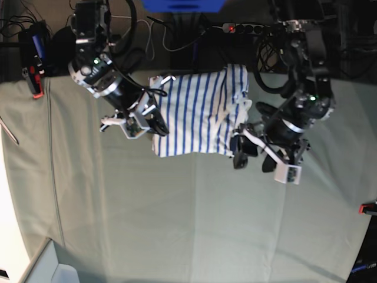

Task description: Layout the t-shirt on the table in an organized manner, then fold the t-shirt properly

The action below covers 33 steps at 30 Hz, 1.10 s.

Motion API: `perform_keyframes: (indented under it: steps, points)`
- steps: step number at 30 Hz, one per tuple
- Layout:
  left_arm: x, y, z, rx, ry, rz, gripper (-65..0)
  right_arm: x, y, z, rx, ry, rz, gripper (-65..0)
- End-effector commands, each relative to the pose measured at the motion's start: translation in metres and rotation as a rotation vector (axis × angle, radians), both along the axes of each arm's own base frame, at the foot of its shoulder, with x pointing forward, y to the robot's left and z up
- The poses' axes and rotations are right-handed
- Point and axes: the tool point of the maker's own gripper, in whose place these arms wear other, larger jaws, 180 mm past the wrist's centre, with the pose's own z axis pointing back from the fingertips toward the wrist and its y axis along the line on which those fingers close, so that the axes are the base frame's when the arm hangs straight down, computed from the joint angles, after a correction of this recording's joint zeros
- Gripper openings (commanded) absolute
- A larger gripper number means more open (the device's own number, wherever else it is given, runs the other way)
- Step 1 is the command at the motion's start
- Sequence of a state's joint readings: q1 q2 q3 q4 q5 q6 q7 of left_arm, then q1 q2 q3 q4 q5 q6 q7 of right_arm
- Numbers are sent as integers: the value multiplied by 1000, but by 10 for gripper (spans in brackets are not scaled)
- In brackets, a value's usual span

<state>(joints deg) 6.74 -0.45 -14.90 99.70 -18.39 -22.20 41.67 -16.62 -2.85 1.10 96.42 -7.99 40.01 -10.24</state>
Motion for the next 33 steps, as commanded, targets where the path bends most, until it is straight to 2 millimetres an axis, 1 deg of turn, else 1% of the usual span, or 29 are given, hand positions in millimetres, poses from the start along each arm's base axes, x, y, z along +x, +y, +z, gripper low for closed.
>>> perform_keyframes:
  steps: [1, 2, 3, 5, 7, 9, 10, 12, 16, 19, 20, 22, 24, 28, 30, 33]
  points:
    - [1, 11, 14, -28, -32, 31, -237, 4, 2, 18, 34, -56, -6, -650]
    - [-3, 17, 18, -66, -25, 47, -233, 3, 1, 20, 33, -61, -6, -650]
    - [-5, 21, 22, -109, -20, 60, -213, 1, 1, 22, 32, -64, -6, -650]
    - [-17, 25, 23, -192, 16, 69, -116, 0, 1, 25, 31, -70, -7, -650]
    - [-25, 29, 26, -239, 33, 73, 0, -5, 3, 25, 38, -64, -11, -650]
    - [-30, 35, 24, -268, 46, 91, 0, -6, 4, 24, 44, -57, -17, -650]
    - [-31, 37, 20, -276, 57, 99, 0, -7, 1, 23, 42, -56, -22, -650]
    - [-34, 37, 1, -300, 111, 112, 0, -6, -1, 23, 41, -54, -32, -650]
    - [-47, 35, -44, -351, 246, 139, 0, -7, -2, 22, 40, -52, -35, -650]
    - [-56, 22, -71, -370, 331, 118, 0, -11, -2, 19, 39, -40, -35, -650]
    - [-55, 18, -75, -370, 347, 97, 0, -11, -2, 19, 39, -40, -35, -650]
    - [-57, 5, -85, -369, 389, 49, 0, -12, -2, 19, 40, -38, -34, -650]
    - [-55, -6, -92, -374, 411, 21, 0, -15, 0, 17, 45, -29, -36, -650]
    - [-50, -17, -102, -381, 445, -1, 0, -15, 4, 18, 59, -26, -43, -650]
    - [-50, -25, -106, -383, 462, -24, -5, -16, 4, 18, 62, -24, -44, -650]
    - [-49, -35, -110, -381, 482, -53, -112, -16, 4, 17, 61, -22, -46, -650]
